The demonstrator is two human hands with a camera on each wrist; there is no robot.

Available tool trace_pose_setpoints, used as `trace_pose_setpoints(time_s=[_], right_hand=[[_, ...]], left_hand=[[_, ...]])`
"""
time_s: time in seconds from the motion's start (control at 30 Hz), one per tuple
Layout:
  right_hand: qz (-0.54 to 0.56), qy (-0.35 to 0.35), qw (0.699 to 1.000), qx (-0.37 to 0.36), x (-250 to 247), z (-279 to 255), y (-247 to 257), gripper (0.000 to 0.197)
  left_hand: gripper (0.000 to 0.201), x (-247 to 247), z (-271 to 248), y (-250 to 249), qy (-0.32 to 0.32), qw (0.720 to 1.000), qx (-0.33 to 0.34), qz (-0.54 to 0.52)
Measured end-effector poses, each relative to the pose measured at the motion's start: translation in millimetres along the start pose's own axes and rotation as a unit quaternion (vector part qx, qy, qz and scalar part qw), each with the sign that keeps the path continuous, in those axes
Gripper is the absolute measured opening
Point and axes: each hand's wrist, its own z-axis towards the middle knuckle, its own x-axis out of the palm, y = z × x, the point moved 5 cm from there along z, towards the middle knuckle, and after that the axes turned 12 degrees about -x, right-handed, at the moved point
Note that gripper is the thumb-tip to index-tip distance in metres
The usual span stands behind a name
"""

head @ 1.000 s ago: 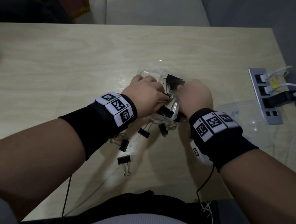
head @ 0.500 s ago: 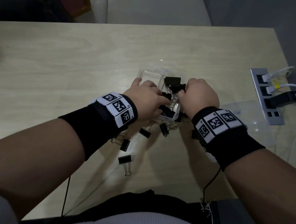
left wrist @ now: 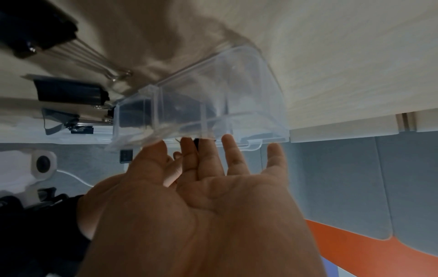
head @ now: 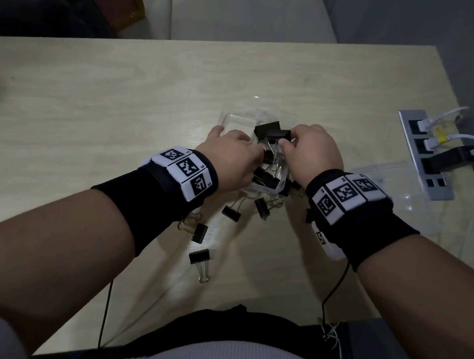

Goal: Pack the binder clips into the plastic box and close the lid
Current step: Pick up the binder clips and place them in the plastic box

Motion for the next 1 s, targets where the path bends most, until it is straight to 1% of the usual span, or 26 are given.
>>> trace_pose_setpoints(time_s=[0.1,0.2,0.27,0.33,0.4,0.47,0.67,0.8,0.83,0.9,0.93,1.0], right_hand=[[0.044,-0.033,0.998,0.007,-4.3,2.0,-1.7,0.029],[0.115,-0.064,0.991,0.010,-6.9,-0.3,-0.4,0.027],[0.179,-0.076,0.981,0.025,-6.9,-3.5,1.1,0.025],[0.240,-0.084,0.966,0.048,-5.4,-6.6,2.1,0.023],[0.294,-0.084,0.950,0.071,-3.4,-8.9,3.3,0.025],[0.318,-0.074,0.942,0.085,-1.9,-9.5,5.2,0.028],[0.266,-0.053,0.956,0.111,-0.4,-8.7,-0.2,0.034],[0.199,-0.022,0.972,0.124,4.4,-5.5,-4.6,0.042],[0.173,-0.011,0.978,0.120,6.7,-3.9,-5.3,0.041],[0.120,-0.003,0.987,0.103,8.6,-1.3,-5.8,0.029],[0.104,-0.012,0.990,0.098,8.0,-0.8,-7.0,0.022],[0.090,-0.038,0.990,0.099,5.1,-2.9,-10.3,0.018]], left_hand=[[0.036,-7.6,2.2,1.4,-0.066,0.997,-0.016,-0.035],[0.033,-16.8,7.9,2.3,-0.114,0.984,-0.055,-0.121],[0.032,-20.2,11.4,3.1,-0.117,0.970,-0.079,-0.199],[0.028,-20.9,13.6,3.0,-0.110,0.955,-0.088,-0.263],[0.027,-21.5,14.0,0.7,-0.109,0.949,-0.083,-0.283],[0.030,-21.1,13.3,-1.0,-0.105,0.951,-0.084,-0.279],[0.035,-17.1,11.4,4.6,-0.092,0.954,-0.097,-0.269],[0.038,-15.1,10.9,5.9,-0.083,0.972,-0.099,-0.197],[0.039,-14.8,10.9,5.1,-0.086,0.976,-0.098,-0.175],[0.039,-14.2,10.5,2.9,-0.089,0.982,-0.096,-0.139],[0.039,-13.4,10.3,1.8,-0.087,0.984,-0.095,-0.126],[0.038,-11.8,10.3,0.6,-0.080,0.987,-0.093,-0.107]])
